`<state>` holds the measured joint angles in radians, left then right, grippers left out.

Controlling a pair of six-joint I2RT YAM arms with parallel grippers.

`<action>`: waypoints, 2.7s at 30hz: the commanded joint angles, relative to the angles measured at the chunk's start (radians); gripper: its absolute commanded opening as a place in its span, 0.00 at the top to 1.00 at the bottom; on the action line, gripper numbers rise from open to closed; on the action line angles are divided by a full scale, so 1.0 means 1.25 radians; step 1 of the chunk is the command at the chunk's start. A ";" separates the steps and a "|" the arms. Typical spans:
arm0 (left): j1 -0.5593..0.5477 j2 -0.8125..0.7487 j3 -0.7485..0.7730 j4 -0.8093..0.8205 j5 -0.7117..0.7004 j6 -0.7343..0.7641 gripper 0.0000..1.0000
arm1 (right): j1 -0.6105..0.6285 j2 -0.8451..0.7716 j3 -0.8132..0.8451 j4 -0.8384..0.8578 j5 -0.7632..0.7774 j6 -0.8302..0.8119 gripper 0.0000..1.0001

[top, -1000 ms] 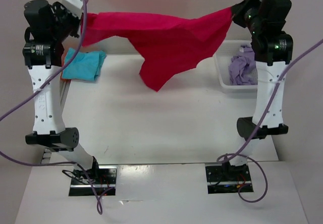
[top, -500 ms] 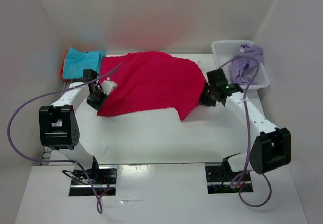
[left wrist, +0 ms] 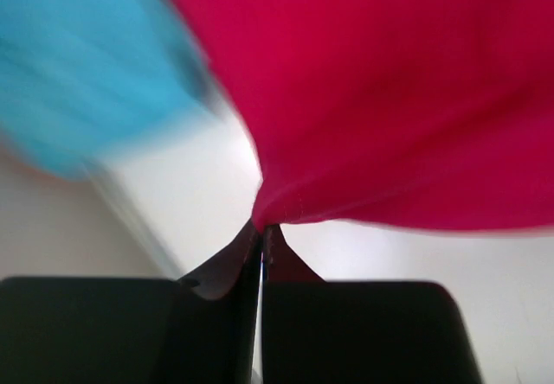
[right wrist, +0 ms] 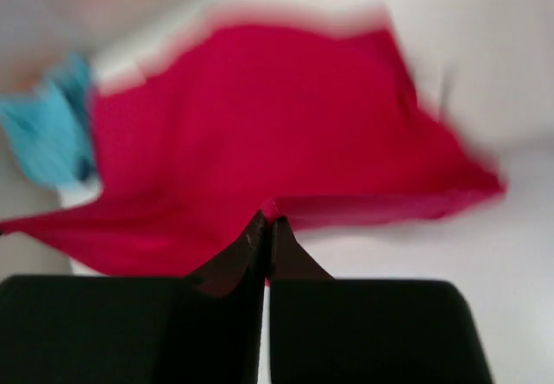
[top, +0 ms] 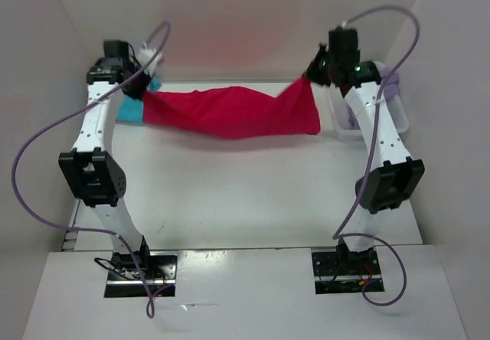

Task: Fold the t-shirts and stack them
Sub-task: Flatten out the tshirt, then fold the flattened tshirt in 1/3 of the way

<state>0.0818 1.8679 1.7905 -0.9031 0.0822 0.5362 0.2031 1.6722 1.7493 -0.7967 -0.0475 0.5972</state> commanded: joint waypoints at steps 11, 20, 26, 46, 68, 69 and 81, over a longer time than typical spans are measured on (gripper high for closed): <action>-0.024 -0.139 0.256 0.304 0.077 -0.069 1.00 | -0.045 0.151 0.796 -0.019 0.167 -0.149 1.00; 0.019 -0.361 -0.005 0.248 0.097 0.000 1.00 | 0.097 -0.130 0.264 -0.038 0.254 -0.150 1.00; 0.002 -0.462 -0.371 0.082 0.079 0.101 1.00 | 0.143 -0.426 -0.275 -0.044 0.149 0.037 1.00; 0.029 -0.390 -0.697 -0.044 -0.039 0.053 1.00 | 0.150 -0.562 -0.636 -0.146 0.071 0.224 1.00; 0.116 -0.157 -0.440 -0.027 0.081 -0.051 1.00 | -0.026 0.010 -0.229 0.072 0.102 -0.064 1.00; 0.116 -0.147 -0.431 -0.027 0.090 -0.051 1.00 | -0.026 0.022 -0.220 0.072 0.102 -0.075 1.00; 0.116 -0.016 -0.333 -0.035 0.106 -0.073 0.92 | -0.048 0.162 -0.095 0.064 0.094 -0.119 1.00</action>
<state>0.2241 1.8187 1.3392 -0.9268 0.1814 0.4644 0.1608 1.8526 1.5589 -0.7467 0.0631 0.4767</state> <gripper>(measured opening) 0.071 0.008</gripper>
